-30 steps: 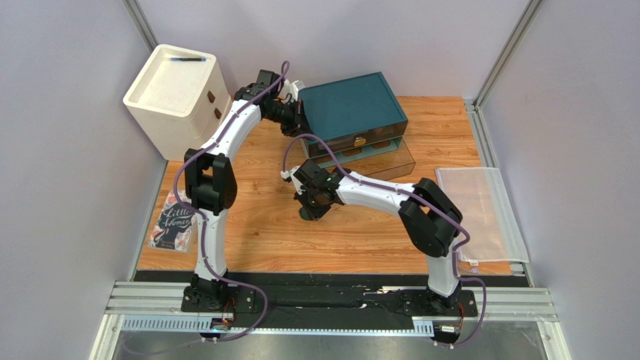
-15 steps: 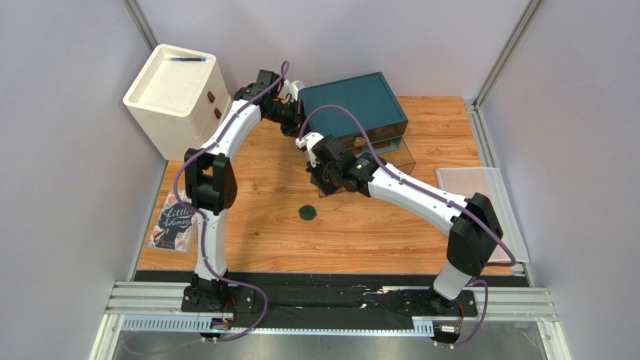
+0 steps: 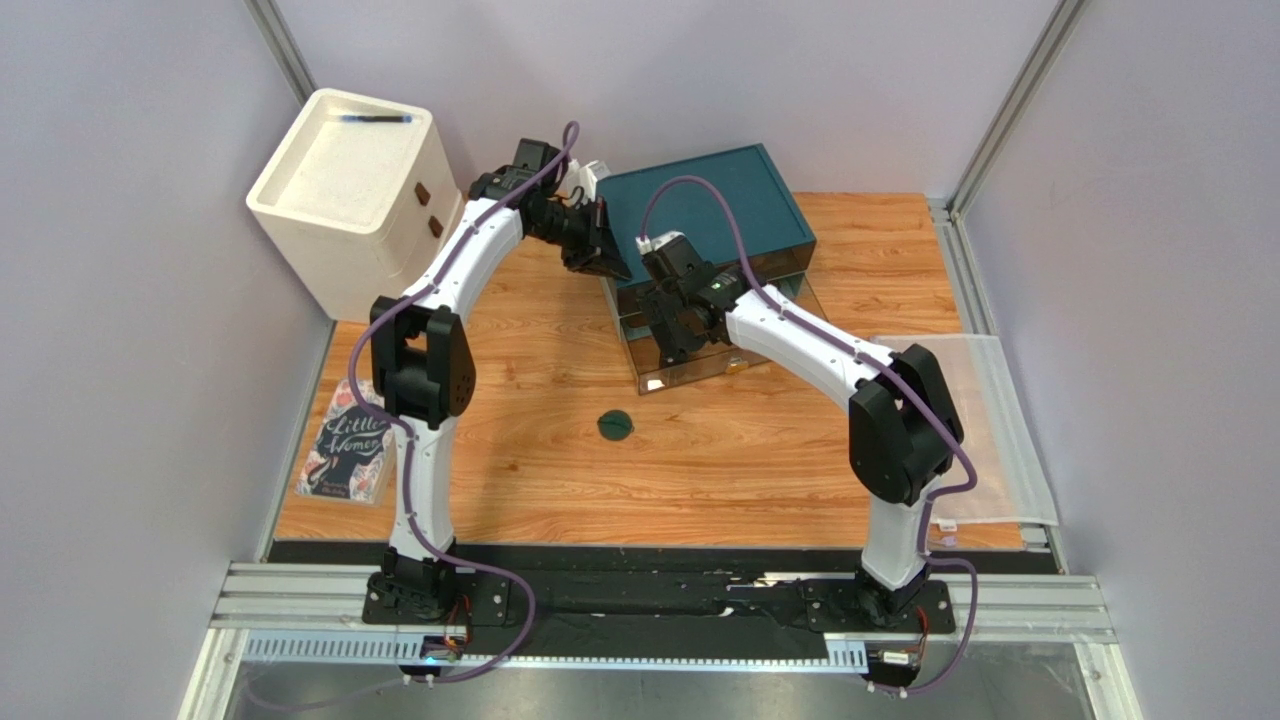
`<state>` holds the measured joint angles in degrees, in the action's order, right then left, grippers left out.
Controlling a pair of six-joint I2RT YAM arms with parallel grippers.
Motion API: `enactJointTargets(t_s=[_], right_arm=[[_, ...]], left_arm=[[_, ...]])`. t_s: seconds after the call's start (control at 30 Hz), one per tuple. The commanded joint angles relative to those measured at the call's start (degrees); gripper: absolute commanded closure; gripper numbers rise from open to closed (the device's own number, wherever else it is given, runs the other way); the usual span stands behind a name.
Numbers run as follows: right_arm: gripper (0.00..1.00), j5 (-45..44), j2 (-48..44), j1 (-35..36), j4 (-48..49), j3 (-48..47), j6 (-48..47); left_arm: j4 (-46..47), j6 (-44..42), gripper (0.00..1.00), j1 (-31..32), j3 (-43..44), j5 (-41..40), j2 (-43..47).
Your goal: Organize the makeup
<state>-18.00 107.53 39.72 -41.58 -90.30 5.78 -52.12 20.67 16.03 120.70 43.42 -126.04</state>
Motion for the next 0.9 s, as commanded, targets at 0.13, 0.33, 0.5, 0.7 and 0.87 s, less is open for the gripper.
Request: enactJointTargets(t_s=[0.13, 0.33, 0.5, 0.7, 0.87], right_arm=[[0.27, 3.13, -4.86, 2.46, 3.34, 0.90, -4.01], [0.32, 15.60, -5.84, 8.17, 7.22, 5.57, -8.24], [0.37, 21.33, -1.28, 11.78, 6.95, 5.58, -7.28], [0.37, 24.15, 4.00, 13.89, 6.17, 3.03, -7.28], [0.40, 22.66, 9.45, 14.42, 5.55, 0.92, -7.27]], left_arm=[[-8.53, -2.56, 0.90, -1.00, -0.21, -5.36, -3.07], [-8.44, -2.21, 0.90, -1.00, -0.03, -5.01, -3.51], [-8.61, -2.30, 0.90, -1.18, 0.23, -5.19, -3.34], [-9.58, -2.74, 0.90, -1.44, 0.94, -5.36, -3.69], [-9.93, -2.82, 0.90, -1.71, 1.38, -5.36, -3.60]])
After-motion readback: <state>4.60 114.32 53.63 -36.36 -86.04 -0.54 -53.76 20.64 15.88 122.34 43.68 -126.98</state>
